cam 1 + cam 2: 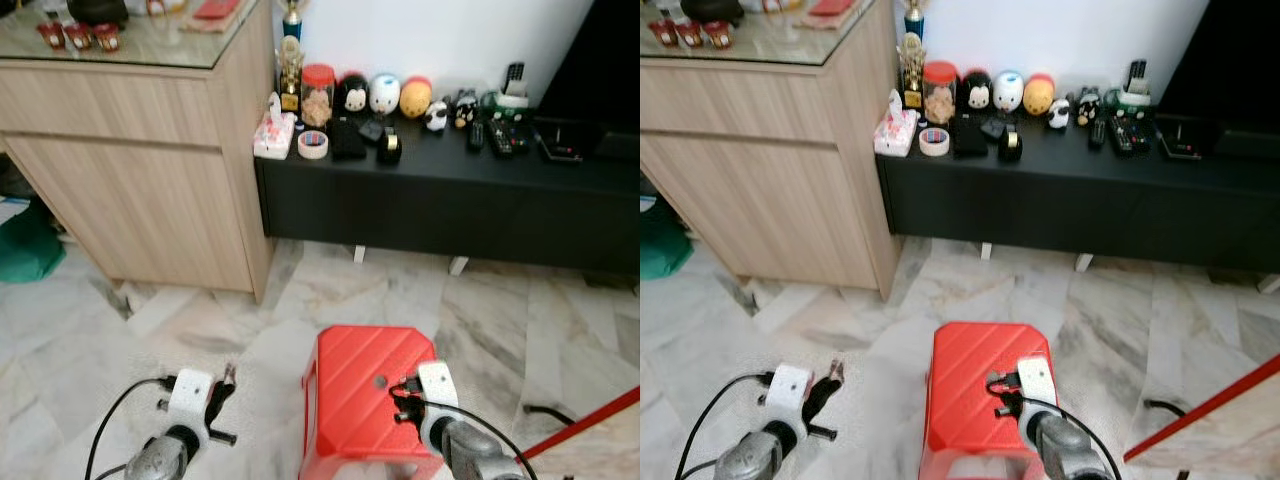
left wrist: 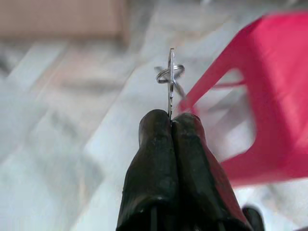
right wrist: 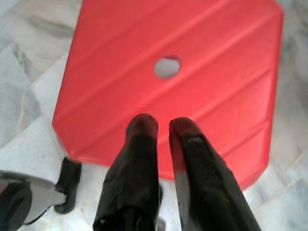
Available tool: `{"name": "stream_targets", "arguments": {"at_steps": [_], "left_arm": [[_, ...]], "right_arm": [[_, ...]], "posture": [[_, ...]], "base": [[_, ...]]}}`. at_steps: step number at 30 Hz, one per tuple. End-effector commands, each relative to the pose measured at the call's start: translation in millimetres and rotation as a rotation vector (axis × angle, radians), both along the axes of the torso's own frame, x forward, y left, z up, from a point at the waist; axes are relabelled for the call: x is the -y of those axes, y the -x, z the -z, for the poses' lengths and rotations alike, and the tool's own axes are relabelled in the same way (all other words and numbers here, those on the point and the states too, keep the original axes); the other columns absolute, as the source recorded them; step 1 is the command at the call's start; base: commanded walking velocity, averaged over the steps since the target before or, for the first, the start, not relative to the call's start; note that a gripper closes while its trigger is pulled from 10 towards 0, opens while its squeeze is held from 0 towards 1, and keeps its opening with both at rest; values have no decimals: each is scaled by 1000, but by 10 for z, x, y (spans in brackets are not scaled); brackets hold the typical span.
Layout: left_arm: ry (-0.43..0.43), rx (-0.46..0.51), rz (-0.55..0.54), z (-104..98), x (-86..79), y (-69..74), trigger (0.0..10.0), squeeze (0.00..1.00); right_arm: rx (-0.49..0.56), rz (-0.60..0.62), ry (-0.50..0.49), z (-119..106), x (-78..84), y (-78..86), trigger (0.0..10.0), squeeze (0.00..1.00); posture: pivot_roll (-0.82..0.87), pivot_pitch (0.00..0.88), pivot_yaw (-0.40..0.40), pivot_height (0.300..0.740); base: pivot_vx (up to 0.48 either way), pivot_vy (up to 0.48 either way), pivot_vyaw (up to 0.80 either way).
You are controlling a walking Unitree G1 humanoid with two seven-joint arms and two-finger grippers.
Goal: Hang keys on a hook
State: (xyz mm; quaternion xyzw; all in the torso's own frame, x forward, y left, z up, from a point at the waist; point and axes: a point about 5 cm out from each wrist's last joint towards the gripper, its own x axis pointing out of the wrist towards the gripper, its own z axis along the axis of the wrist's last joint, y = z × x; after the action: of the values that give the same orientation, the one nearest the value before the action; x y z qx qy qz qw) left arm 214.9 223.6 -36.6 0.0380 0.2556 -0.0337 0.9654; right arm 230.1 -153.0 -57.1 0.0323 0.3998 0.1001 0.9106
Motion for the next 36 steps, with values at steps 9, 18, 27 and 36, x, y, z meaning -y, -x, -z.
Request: {"name": "stream_targets", "arguments": {"at_steps": [9,18,27,36], "left_arm": [[3,-230,-307,271,-371,396,10000,0],[67,-359,-423,494,-265,783,10000,0],[86,-365,-409,517,-181,776,10000,0],[89,-363,-418,504,-206,747,10000,0]], "right_arm": [[-16,293,-51,113,229,184,10000,0],[-115,378,-47,272,243,467,10000,0],[-121,386,-55,275,234,468,10000,0],[-135,397,-54,283,245,478,10000,0]], "posture": [[82,45,-22,740],[73,0,-23,740],[56,0,-15,740],[61,0,-15,740]], "base": [[0,0,0],[0,0,0],[-224,0,0],[-358,0,0]]}}
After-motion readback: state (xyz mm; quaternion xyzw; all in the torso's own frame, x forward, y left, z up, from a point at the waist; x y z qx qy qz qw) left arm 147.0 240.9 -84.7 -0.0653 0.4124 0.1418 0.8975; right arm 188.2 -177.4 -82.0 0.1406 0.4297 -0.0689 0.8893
